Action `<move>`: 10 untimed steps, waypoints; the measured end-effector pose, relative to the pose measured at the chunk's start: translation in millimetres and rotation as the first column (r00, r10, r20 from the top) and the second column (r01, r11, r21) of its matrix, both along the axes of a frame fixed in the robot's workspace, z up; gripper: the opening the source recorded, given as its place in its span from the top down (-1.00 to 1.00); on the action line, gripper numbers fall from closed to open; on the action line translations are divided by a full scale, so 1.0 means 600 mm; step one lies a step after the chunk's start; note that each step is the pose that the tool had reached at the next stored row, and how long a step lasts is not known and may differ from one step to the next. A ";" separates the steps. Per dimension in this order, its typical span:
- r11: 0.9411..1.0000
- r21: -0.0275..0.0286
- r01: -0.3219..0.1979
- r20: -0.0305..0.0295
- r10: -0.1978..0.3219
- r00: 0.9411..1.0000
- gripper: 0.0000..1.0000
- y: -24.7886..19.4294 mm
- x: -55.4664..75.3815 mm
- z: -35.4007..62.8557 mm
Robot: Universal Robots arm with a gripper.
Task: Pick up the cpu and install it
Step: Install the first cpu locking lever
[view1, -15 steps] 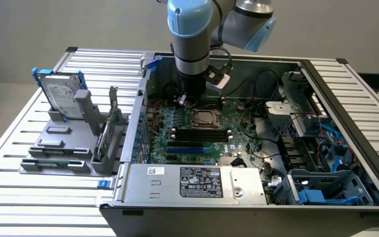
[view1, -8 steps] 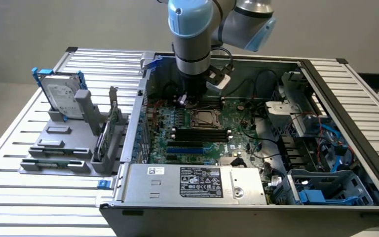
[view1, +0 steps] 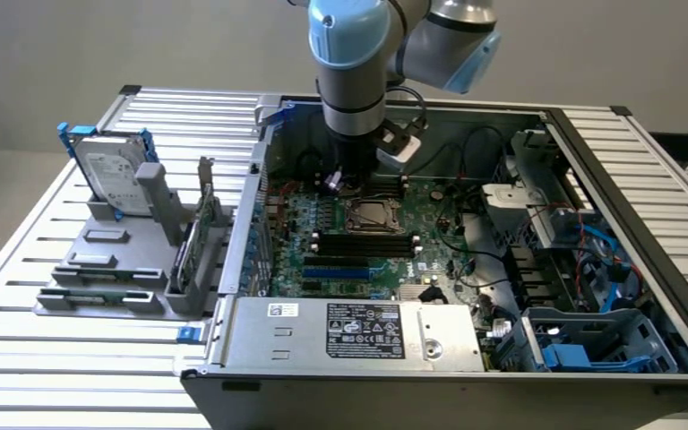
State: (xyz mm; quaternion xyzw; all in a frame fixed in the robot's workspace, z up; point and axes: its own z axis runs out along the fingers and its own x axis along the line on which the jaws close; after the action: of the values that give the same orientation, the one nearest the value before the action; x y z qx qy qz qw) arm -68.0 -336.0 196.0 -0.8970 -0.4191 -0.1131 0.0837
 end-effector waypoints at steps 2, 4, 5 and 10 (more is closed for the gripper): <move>1.000 0.000 0.006 0.000 -0.006 1.000 0.79 0.0004 0.002 0.000; 1.000 0.000 0.011 0.000 -0.011 1.000 0.79 0.0008 0.004 0.000; 1.000 0.000 0.014 0.000 -0.014 1.000 0.79 0.0010 0.005 0.000; 1.000 0.000 0.027 -0.001 -0.027 1.000 0.79 0.0024 0.010 -0.001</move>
State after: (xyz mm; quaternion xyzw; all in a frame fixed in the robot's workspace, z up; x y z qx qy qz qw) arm -61.9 -334.6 195.6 -0.9026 -0.4069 -0.1138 0.0823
